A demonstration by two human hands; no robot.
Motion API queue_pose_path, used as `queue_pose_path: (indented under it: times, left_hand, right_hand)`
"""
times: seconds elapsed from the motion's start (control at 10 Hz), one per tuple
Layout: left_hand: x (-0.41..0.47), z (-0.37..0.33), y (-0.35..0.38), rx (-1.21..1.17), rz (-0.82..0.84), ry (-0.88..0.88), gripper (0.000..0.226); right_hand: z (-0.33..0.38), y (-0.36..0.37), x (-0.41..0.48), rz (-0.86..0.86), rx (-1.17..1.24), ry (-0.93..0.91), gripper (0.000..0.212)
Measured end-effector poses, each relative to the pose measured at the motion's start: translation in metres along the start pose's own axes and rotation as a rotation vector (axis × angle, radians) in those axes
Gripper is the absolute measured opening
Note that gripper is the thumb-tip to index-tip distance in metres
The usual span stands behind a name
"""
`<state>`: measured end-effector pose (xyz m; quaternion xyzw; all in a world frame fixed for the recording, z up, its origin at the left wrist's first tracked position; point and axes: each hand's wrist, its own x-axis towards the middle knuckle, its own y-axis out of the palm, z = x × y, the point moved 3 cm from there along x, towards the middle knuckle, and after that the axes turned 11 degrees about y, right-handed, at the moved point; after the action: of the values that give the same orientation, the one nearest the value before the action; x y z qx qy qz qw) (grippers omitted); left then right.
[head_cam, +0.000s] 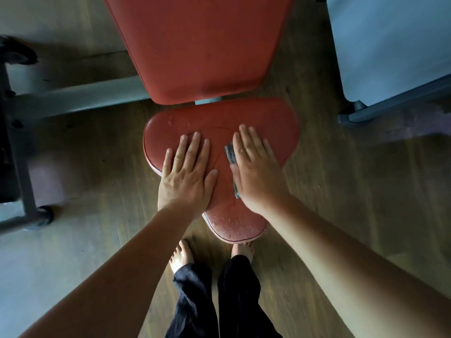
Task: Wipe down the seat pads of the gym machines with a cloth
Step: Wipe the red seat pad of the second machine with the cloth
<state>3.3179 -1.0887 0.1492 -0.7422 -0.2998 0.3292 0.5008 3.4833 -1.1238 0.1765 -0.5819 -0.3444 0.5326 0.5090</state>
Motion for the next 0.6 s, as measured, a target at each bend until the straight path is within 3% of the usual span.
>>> queue_pose_path:
  times: [0.2,0.4,0.6]
  left_hand:
    - [0.001,0.001,0.002,-0.005,0.007,-0.001,0.068]
    - [0.002,0.001,0.002,-0.018,0.002,-0.01,0.069]
    - [0.002,0.001,0.001,-0.012,0.017,-0.006,0.069]
  right_hand:
    - [-0.041,-0.025,0.117,-0.072,-0.03,0.317,0.063]
    - [-0.03,-0.002,0.023,-0.053,-0.002,0.034,0.063]
    - [-0.065,-0.022,0.101,-0.101,0.035,0.443,0.064]
